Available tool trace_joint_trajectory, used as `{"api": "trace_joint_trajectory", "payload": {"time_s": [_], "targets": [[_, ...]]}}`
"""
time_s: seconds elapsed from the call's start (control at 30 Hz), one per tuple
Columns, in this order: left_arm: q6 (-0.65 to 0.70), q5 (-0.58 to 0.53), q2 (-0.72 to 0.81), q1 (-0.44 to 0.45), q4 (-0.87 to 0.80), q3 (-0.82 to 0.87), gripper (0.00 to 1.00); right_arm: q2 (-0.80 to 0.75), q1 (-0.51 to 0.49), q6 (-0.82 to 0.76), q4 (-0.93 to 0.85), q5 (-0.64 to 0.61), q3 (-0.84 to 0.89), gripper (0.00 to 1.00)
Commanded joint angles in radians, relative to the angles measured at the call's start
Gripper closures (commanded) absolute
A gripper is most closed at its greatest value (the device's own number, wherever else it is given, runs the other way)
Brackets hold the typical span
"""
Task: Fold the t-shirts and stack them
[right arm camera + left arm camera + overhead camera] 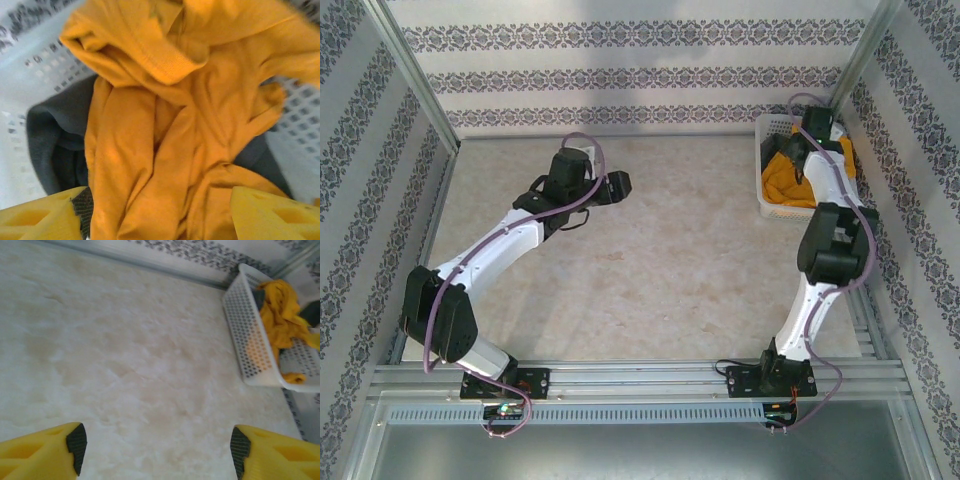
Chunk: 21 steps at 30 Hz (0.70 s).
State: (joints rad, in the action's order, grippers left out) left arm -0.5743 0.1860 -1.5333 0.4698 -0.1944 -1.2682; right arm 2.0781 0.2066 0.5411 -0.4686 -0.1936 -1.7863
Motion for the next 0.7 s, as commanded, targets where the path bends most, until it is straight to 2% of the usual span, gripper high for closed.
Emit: {"api": "trace_joint_trajectory", "payload": {"time_s": [0.0, 0.1, 0.2, 0.3, 0.37, 0.5, 0.57, 0.67], "targets": [[-0.034, 0.022, 0.01, 0.025, 0.042, 0.017, 0.29, 0.06, -0.013, 0.026, -0.052, -0.002, -0.059, 0.27], [-0.047, 0.016, 0.023, 0.032, 0.041, 0.024, 0.32, 0.101, -0.014, 0.025, -0.072, -0.013, -0.126, 0.29], [-0.047, 0.004, 0.036, 0.032, 0.028, 0.022, 0.33, 0.142, -0.008, 0.058, -0.191, -0.009, -0.228, 0.4], [-0.046, -0.009, 0.045, 0.032, 0.01, 0.006, 0.34, 0.143, -0.011, 0.121, -0.294, 0.01, -0.271, 0.44], [-0.054, -0.012, 0.05, 0.032, 0.016, 0.003, 0.34, 0.08, -0.023, 0.176, -0.276, 0.041, -0.219, 0.48], [-0.076, -0.009, 0.05, 0.032, 0.039, 0.003, 0.34, -0.07, -0.107, 0.28, -0.187, 0.012, -0.058, 0.47], [-0.084, -0.002, 0.045, 0.032, 0.056, 0.012, 0.34, -0.101, -0.139, 0.381, -0.13, 0.035, 0.046, 0.47], [-0.094, 0.015, 0.034, 0.032, 0.06, 0.014, 0.35, -0.098, -0.137, 0.465, 0.005, 0.053, 0.168, 0.44]]}}
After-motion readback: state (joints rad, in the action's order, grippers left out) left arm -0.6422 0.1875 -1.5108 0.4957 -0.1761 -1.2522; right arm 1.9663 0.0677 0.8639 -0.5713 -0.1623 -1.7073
